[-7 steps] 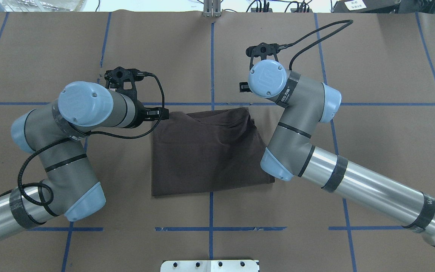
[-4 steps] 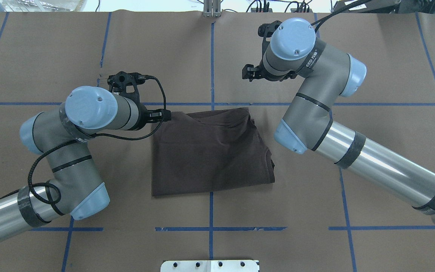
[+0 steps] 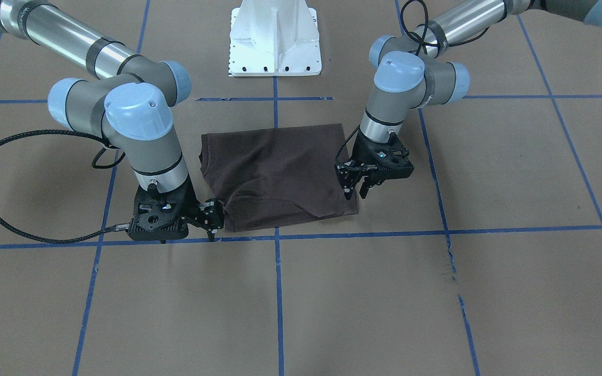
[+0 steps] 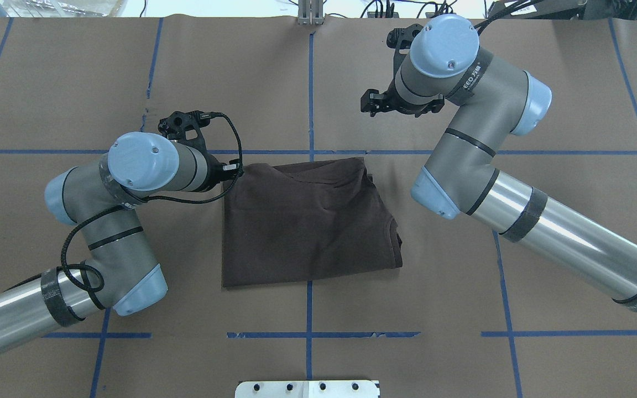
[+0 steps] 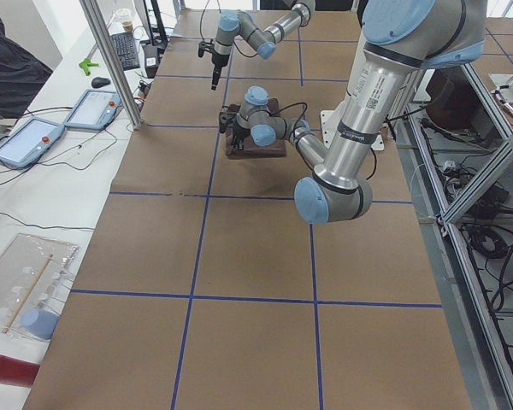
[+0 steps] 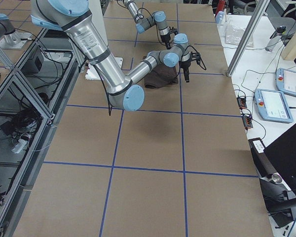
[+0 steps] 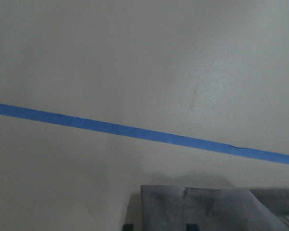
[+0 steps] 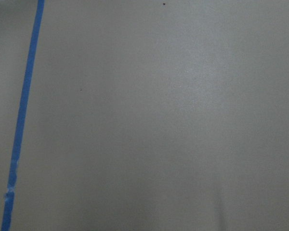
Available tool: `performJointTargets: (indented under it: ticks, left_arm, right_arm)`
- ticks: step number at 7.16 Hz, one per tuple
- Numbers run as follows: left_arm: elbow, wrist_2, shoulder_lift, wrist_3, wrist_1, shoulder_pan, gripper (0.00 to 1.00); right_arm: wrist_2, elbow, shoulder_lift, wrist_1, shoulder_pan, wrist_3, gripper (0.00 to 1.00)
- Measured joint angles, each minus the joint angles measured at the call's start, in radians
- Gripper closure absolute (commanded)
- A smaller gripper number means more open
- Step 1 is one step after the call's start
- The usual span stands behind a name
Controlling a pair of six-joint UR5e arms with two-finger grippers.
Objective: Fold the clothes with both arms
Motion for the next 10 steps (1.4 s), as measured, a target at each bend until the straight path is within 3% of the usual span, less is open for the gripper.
performJointTargets:
  ticks: [1, 2, 3, 10]
  left_arm:
    - [0.011, 0.001, -0.002, -0.005, -0.006, 0.001, 0.59]
    - [0.018, 0.001, -0.003, -0.007, -0.010, 0.002, 0.85]
    - [0.021, 0.001, -0.003, -0.008, -0.012, 0.002, 1.00]
    - [0.023, 0.001, 0.006, 0.052, -0.011, -0.014, 1.00]
  right_arm:
    - [-0.001, 0.000, -0.003, 0.000, 0.000, -0.001, 0.00]
    - [-0.001, 0.000, -0.004, 0.000, 0.000, -0.001, 0.00]
    - [-0.001, 0.000, -0.006, 0.000, 0.000, -0.002, 0.00]
    - [-0.003, -0.001, -0.012, 0.000, 0.000, -0.003, 0.00]
